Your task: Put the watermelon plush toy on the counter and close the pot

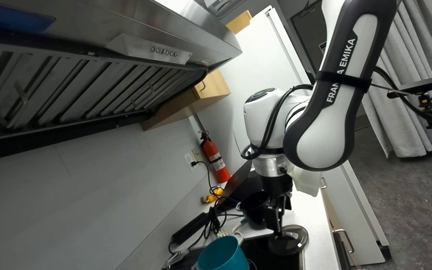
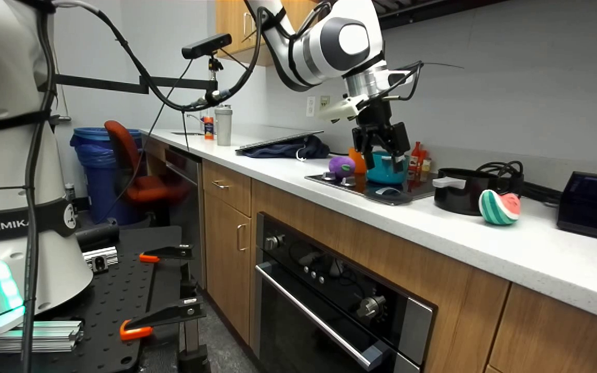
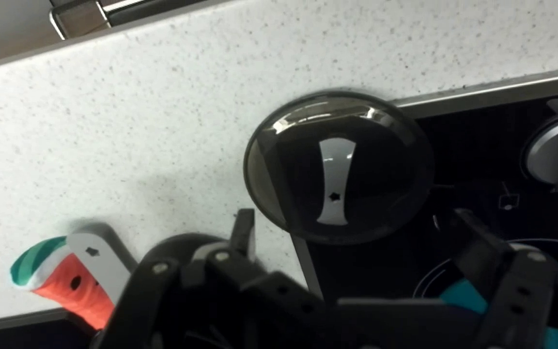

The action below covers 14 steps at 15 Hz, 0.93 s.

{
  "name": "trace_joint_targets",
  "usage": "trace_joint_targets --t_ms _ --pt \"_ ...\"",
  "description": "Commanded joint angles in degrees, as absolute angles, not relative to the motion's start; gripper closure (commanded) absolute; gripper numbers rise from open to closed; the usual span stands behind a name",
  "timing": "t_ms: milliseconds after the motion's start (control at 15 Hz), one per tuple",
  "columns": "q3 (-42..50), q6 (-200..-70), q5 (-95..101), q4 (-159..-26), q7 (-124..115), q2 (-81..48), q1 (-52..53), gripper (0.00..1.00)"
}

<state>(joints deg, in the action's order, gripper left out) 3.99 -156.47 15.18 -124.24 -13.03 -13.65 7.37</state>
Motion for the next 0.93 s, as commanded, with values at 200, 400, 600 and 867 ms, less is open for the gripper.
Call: trace_joint_targets --t_ms 200,400,600,867 --pt "2.8 -156.3 13.2 -122.4 -9.6 -16.6 5.8 0.00" --pt "2.9 -156.0 13.2 -121.2 -9.1 -17.9 5.8 0.00" --pt "2.9 -155.7 13.1 -119.7 -8.7 -19.1 5.7 0.00" --pt "2.8 -155.3 12.4 -117.5 -8.3 -20.6 5.3 0.00"
